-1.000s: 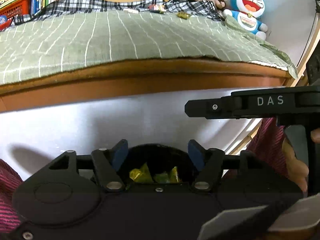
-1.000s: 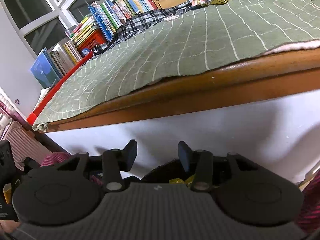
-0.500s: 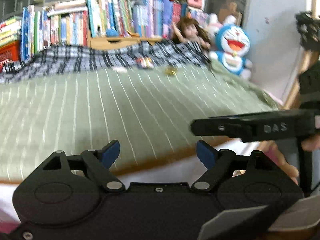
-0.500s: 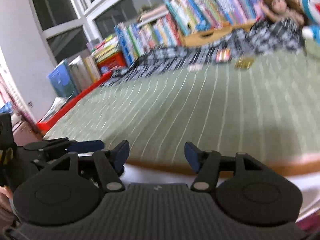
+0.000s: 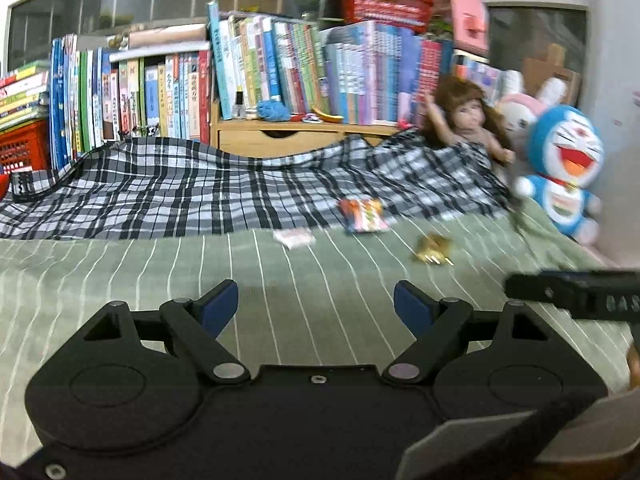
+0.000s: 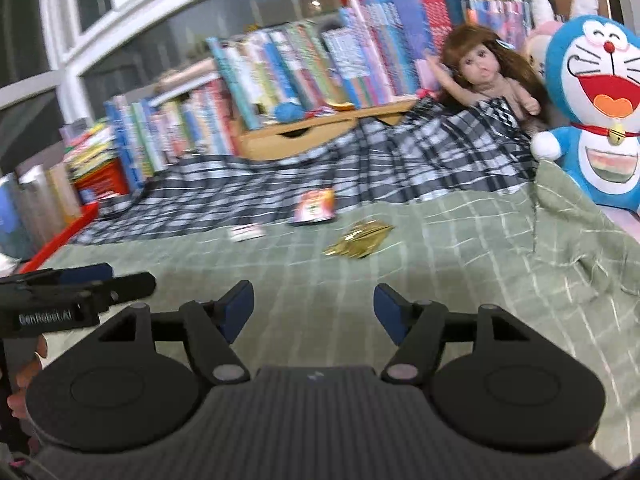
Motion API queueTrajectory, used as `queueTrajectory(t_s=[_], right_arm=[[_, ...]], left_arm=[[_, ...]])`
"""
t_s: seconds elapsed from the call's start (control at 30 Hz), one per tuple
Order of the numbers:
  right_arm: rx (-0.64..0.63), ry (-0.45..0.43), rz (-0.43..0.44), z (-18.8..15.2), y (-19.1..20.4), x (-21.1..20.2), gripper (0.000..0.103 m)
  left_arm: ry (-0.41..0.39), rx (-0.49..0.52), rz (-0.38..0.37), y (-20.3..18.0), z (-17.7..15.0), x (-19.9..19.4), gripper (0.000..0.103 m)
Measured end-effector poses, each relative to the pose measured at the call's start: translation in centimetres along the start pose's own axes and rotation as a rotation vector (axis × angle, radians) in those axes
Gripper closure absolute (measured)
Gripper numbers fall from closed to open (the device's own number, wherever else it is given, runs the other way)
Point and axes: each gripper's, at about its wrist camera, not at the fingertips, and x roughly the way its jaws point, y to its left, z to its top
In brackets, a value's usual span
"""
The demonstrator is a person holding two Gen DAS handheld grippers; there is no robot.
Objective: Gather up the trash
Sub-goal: 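Raise both open grippers back over the bed, then grasp the pink folded paper with the left gripper while the right gripper grasps the gold foil wrapper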
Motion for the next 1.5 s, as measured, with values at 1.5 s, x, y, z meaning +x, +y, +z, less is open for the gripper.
queueTrajectory(t_s=[1.5], right_arm=[[-0.047,0.088,-0.091,2.6,-0.8,11.6,0.057]], left_arm=[[0.108,-0.112,0.107,1.2,3.3,18.6,0.059]])
